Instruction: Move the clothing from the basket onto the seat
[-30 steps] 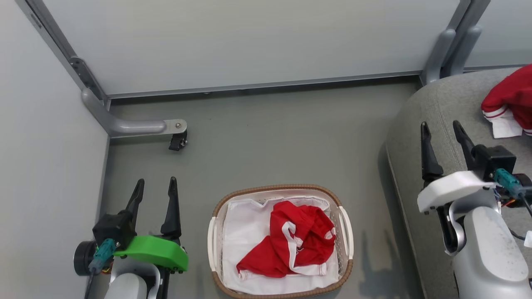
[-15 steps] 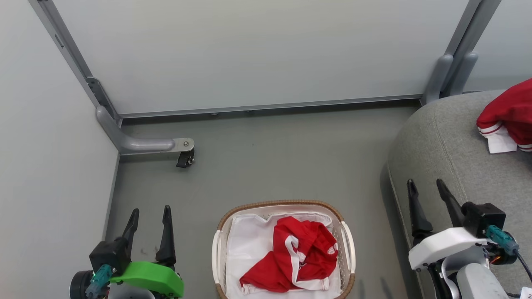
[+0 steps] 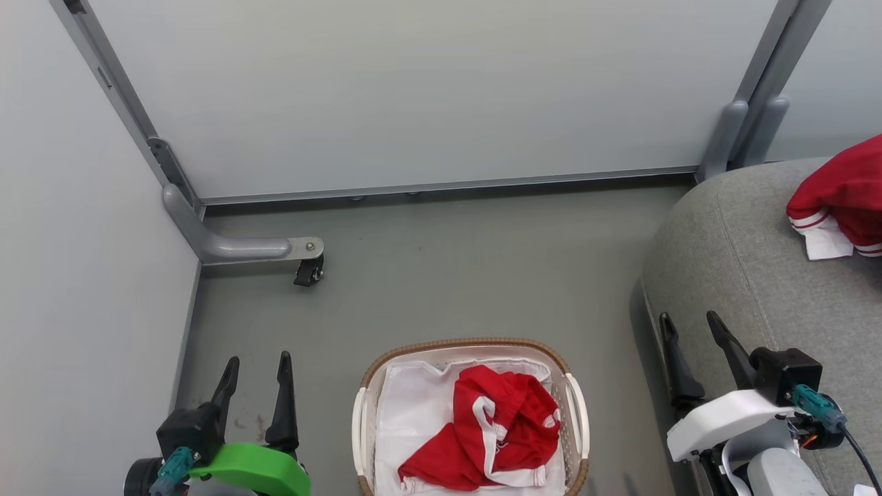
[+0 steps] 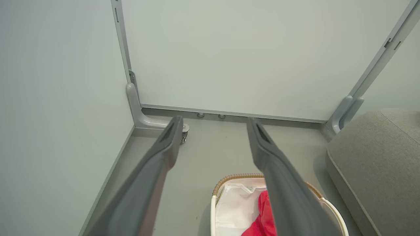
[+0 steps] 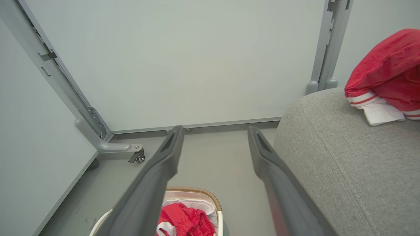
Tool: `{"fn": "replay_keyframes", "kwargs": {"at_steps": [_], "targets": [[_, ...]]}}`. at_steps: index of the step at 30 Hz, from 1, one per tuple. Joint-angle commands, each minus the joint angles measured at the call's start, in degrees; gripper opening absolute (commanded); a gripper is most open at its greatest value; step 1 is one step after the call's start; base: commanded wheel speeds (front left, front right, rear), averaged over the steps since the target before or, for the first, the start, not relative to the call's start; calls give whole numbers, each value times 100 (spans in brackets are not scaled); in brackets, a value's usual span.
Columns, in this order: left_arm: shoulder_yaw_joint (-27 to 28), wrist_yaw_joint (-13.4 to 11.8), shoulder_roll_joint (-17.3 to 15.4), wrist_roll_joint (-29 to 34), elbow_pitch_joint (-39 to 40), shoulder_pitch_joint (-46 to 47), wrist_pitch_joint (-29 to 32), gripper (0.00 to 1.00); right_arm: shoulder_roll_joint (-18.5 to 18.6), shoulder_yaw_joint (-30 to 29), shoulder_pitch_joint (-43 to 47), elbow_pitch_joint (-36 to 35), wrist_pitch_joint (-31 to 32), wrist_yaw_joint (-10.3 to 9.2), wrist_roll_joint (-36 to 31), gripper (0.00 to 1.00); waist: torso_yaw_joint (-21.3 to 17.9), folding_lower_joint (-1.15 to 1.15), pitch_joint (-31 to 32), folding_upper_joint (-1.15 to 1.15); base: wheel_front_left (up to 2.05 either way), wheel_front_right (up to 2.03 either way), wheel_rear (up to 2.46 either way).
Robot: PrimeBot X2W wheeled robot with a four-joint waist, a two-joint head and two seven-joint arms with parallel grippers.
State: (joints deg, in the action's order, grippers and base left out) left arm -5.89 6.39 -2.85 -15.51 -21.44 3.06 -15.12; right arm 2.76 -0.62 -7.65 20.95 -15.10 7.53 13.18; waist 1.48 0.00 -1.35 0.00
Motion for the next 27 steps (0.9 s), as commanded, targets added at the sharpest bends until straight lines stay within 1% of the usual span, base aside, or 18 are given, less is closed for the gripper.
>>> {"fn": "replay_keyframes", "kwargs": {"at_steps": [1, 20, 27], "targets": [[-5, 1, -8, -21, -9, -25, -5, 100, 25, -11, 58, 9, -10, -8, 19, 100, 2, 0, -2, 0, 0, 0, 0], [-9, 14, -8, -7, -39, 20, -5, 100, 24, -62, 9, 18, -10, -8, -47, 100, 5, 0, -3, 0, 0, 0, 0], [-66, 25, -8, 51, -4, 201, -5, 100, 24, -62, -146, -62, -10, -8, -123, 100, -26, 0, -190, 0, 0, 0, 0]]}}
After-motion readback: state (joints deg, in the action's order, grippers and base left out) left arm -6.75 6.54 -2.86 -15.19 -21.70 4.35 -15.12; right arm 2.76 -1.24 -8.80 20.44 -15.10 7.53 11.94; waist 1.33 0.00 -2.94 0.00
